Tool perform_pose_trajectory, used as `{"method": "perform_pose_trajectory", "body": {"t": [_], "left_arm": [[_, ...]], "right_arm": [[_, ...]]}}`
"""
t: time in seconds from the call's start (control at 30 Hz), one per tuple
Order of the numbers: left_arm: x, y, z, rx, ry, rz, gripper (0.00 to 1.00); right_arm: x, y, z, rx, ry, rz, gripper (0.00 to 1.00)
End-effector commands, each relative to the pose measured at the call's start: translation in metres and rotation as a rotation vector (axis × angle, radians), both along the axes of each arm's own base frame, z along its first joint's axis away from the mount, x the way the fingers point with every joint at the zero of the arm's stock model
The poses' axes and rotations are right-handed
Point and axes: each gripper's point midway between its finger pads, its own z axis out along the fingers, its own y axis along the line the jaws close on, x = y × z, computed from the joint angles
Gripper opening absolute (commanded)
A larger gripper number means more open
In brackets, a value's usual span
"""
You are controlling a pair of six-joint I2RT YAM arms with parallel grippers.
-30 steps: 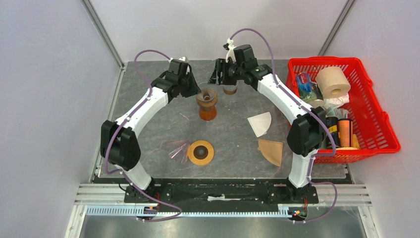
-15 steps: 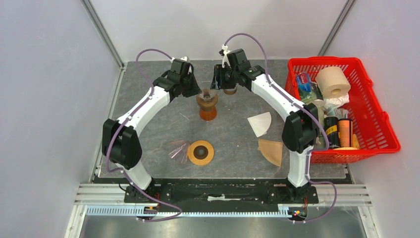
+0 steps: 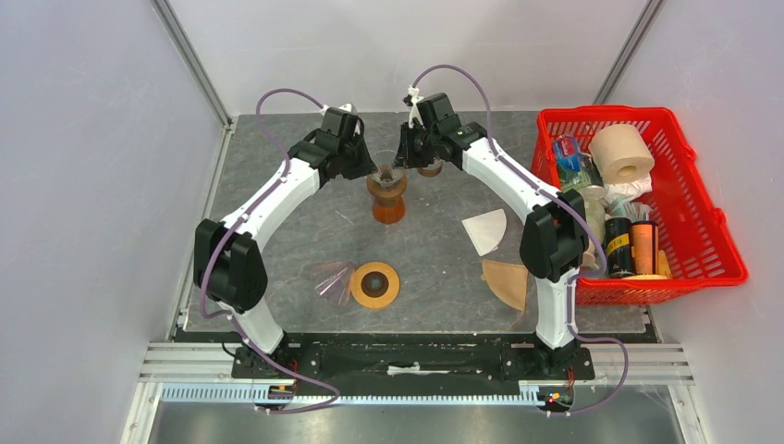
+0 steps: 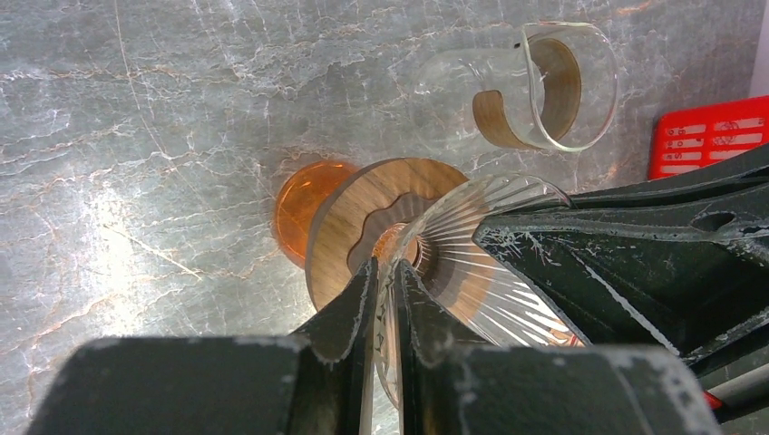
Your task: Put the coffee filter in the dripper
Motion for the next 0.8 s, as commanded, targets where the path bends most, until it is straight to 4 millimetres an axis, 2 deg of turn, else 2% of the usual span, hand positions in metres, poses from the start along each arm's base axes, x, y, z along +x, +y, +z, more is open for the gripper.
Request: {"method": "perform_pose_trajectory", "body": {"t": [0.0, 0.07, 0.2, 0.5, 0.77], "left_arm": [[-0.013, 0.018, -0.036, 0.132, 0.112, 0.017, 0.02], [-0.017, 0.024, -0.044, 0.162, 0.146, 0.036, 0.02], [-0.028, 0.039, -0.064, 0.232, 0.213, 0.072, 0.02], [-0.049, 0.054, -0.107, 0.338, 0.366, 0.076, 0.02], [-0.060, 0.062, -0.128, 0.381, 0.432, 0.084, 0.02]], "right_arm": [[-0.011, -0.008, -0.038, -0.062, 0.098, -0.009, 0.06], [-0.016, -0.011, -0.050, -0.084, 0.136, -0.009, 0.00], [-0.026, -0.023, -0.071, -0.155, 0.194, -0.018, 0.00], [-0.051, -0.054, -0.124, -0.337, 0.363, 0.000, 0.00], [-0.062, -0.069, -0.148, -0.471, 0.401, 0.006, 0.00]]}}
